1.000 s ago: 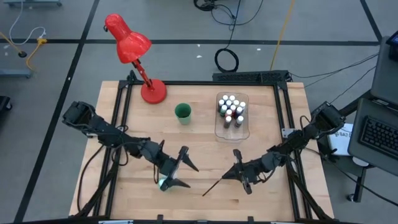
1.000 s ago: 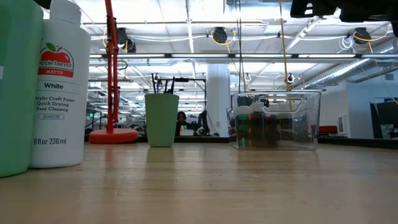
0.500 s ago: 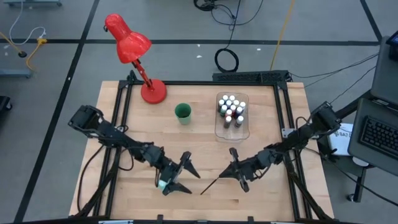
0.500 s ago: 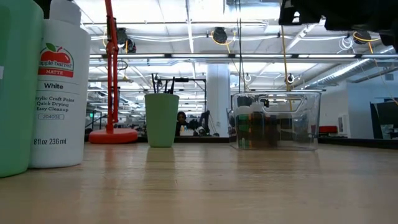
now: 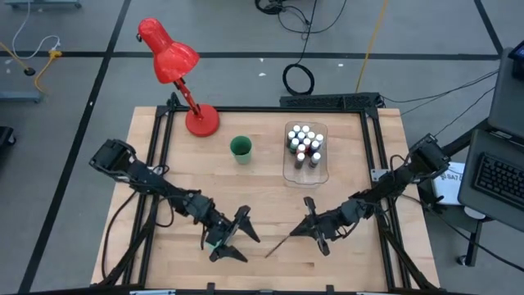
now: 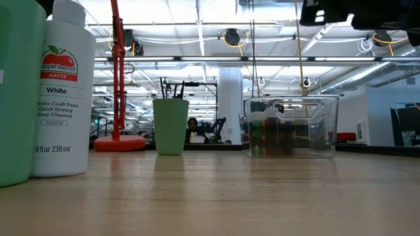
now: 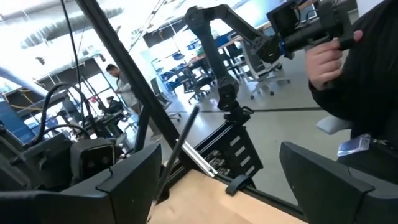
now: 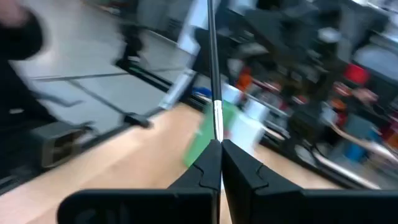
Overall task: Pick & Place Paint Supplies
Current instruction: Put the black paint brush into the cup, then put the green paint bottle into the transparent bin
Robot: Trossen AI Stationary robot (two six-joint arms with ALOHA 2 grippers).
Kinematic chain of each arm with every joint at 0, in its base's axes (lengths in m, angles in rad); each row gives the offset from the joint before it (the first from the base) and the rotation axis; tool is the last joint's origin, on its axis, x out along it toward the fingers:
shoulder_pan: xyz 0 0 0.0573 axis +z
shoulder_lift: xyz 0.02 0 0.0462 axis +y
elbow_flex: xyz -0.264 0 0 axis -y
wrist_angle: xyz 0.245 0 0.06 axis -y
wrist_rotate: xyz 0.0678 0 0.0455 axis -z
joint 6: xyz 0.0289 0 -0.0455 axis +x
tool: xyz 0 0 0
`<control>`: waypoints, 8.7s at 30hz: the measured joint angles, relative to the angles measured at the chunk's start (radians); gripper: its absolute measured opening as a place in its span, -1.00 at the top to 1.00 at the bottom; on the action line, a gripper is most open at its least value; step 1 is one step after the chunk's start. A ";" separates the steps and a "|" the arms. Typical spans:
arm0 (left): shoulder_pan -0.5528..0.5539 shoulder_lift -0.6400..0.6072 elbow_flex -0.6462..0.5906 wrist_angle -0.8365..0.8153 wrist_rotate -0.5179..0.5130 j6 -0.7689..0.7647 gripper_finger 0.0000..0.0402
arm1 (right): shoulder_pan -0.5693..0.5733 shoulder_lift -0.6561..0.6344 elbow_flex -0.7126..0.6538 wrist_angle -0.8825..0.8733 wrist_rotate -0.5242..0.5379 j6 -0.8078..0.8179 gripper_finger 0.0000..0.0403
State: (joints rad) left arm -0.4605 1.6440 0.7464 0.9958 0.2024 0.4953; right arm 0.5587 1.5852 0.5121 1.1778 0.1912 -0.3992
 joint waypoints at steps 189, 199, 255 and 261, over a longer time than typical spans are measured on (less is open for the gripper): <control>0.649 -0.212 -0.052 -0.756 -0.591 -0.631 0.50 | -0.036 0.022 0.000 -0.061 0.016 0.108 0.69; 0.633 -0.400 -0.052 -0.789 -0.564 -0.618 -0.23 | -0.036 0.022 0.000 -0.063 0.016 0.108 0.68; -0.005 -1.147 -0.698 -0.491 -0.490 -0.580 0.90 | -0.036 0.022 0.000 -0.076 0.017 0.151 0.68; -0.033 -1.147 -0.698 -0.468 -0.490 -0.547 0.90 | -0.036 0.022 0.000 -0.076 0.017 0.151 0.68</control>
State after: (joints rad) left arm -0.4933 0.4969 0.0479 0.5274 -0.2881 -0.0515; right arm 0.5228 1.6070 0.5125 1.1015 0.2081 -0.2478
